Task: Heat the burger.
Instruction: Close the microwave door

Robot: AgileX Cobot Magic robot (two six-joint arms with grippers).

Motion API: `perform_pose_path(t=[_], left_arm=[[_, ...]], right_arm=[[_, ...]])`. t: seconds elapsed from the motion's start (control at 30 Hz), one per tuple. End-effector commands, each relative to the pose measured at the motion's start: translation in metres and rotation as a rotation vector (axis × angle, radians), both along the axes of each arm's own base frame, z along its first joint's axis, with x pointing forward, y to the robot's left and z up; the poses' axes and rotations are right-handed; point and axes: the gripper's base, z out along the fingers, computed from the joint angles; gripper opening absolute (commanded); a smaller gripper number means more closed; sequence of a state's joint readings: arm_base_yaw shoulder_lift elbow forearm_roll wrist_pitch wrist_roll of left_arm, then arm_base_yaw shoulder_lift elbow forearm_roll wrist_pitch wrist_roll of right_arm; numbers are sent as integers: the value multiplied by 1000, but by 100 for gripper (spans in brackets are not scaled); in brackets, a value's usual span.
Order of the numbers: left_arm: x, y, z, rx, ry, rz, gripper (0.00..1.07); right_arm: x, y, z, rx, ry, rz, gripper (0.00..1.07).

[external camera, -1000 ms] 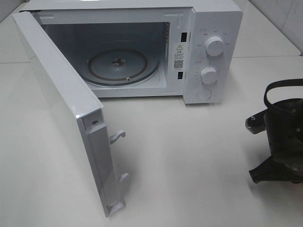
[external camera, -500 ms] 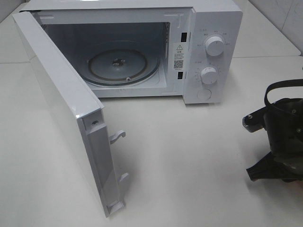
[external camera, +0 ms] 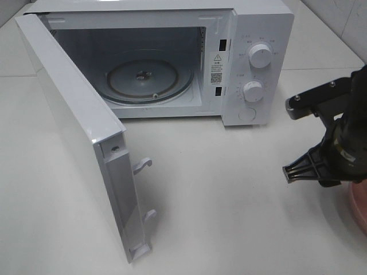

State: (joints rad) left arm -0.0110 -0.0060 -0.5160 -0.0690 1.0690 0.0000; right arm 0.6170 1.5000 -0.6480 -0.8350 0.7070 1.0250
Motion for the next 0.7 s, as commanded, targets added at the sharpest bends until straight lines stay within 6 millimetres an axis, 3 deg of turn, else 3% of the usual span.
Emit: perform_pose_path(t=[0.03,0.07,0.17,0.23,0.33,0.7], left_arm=[[-1,0,0,1,-5,3,88],[-1,0,0,1,-5,3,88],[-1,0,0,1,-5,3,88],[-1,0,0,1,-5,3,88],[-1,0,0,1,-5,3,88],[-1,0,0,1,-5,3,88]], right_arm=[[-4,2,21,44,-35,86,50],[-8,2,32,79,-58,132,56],[-10,2,37,96,-68,148,61],[-17,3,50,171,-93,188,76],[-23,5,55,211,-85,218,83],[-35,12,51,270,47,310,81]])
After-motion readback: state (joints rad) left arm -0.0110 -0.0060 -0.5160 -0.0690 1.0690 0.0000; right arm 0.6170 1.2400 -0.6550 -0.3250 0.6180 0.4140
